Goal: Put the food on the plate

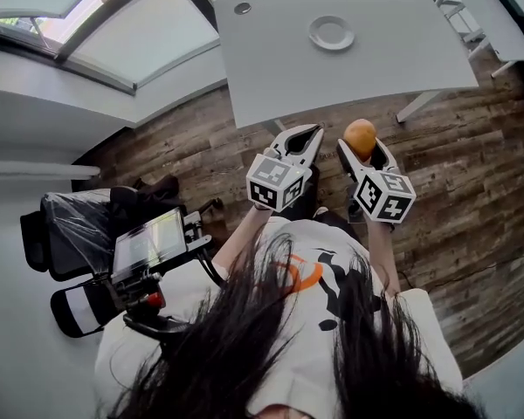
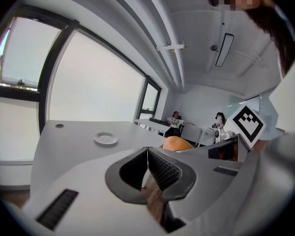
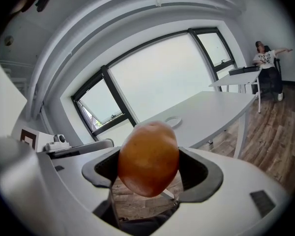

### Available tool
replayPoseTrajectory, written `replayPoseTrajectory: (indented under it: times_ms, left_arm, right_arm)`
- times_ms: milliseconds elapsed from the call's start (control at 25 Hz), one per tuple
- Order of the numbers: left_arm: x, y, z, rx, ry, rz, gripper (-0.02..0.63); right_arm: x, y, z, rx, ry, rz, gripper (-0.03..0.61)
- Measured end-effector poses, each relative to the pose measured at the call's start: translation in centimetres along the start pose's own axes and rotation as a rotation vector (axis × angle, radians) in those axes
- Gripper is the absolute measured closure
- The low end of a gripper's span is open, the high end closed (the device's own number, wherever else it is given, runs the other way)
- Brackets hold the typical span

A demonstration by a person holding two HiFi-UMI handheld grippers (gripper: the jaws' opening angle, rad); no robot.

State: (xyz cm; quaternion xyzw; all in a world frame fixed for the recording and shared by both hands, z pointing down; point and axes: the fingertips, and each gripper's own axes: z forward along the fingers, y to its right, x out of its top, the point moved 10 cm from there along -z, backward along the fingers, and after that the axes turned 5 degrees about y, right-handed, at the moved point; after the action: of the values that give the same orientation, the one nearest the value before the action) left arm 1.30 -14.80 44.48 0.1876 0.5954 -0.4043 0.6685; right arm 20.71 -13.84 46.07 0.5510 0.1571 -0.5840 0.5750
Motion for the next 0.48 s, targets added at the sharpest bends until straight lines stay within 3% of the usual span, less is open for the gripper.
replayPoseTrajectory:
  times_ms: [480]
  left_arm:
    - [4.3,-8.0,11.2,-0.097,-0.034,0.006,0.607]
  right_arm:
    - [6.8,3.8,10.1,-0.075,-0.006,0.018,0.218]
